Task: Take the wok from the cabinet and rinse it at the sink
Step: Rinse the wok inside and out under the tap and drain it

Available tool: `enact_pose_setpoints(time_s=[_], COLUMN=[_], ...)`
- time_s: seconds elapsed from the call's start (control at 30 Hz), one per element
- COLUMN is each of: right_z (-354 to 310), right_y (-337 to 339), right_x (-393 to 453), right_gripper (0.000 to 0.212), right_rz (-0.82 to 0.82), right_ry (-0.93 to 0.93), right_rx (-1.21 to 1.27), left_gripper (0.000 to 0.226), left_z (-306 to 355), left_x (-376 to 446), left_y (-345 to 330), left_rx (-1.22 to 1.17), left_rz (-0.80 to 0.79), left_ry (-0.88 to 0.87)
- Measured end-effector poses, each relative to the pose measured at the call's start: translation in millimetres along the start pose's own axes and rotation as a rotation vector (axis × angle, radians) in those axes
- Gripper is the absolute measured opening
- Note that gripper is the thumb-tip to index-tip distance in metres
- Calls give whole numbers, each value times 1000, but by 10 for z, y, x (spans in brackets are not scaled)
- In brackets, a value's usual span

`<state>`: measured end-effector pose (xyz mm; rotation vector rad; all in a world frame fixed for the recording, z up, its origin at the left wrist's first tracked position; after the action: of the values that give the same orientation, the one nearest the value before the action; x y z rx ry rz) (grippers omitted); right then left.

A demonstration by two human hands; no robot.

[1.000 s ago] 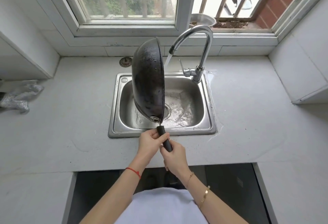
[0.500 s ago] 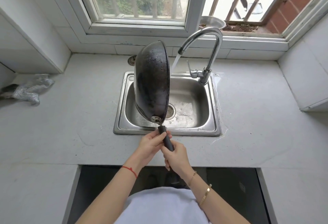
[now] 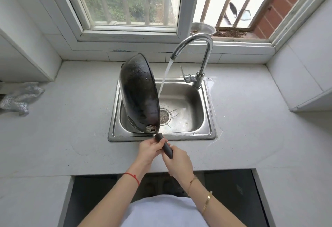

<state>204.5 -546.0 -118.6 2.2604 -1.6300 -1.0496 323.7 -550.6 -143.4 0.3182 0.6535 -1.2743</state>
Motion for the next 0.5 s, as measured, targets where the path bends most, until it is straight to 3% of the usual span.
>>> enact_pose_setpoints(time_s=[0.07,0.13,0.27,0.4,0.5], right_z=[16,27,79,160,178], right_y=[-9,18,125,189,231], right_x=[-47,-55,23,77,93], right_gripper=[21,19,17,16,17], right_rz=[94,120,73,38,19], right_ry=[37,55,51,51,48], right_rx=[-210,-229,-138,-24,43], left_gripper=[8,8,19,8,13], left_z=[23,39,32,30,53], left_x=[3,13,65,83,72], left_y=[-55,-109,-188,-262,-292], left_rx=[12,31,66,107,141], left_rz=[27,45,85,104,93], left_ry=[11,19,43,39,16])
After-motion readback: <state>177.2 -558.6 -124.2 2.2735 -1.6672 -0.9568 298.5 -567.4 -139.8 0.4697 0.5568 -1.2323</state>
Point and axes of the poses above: each hand's wrist, its own x-axis towards the middle knuckle, its own y-axis out of the back of the hand, z = x × y, the point moved 3 cm from there along x, towards the middle knuckle, and after that the axes turned 14 degrees about x, right-handed, at the moved point
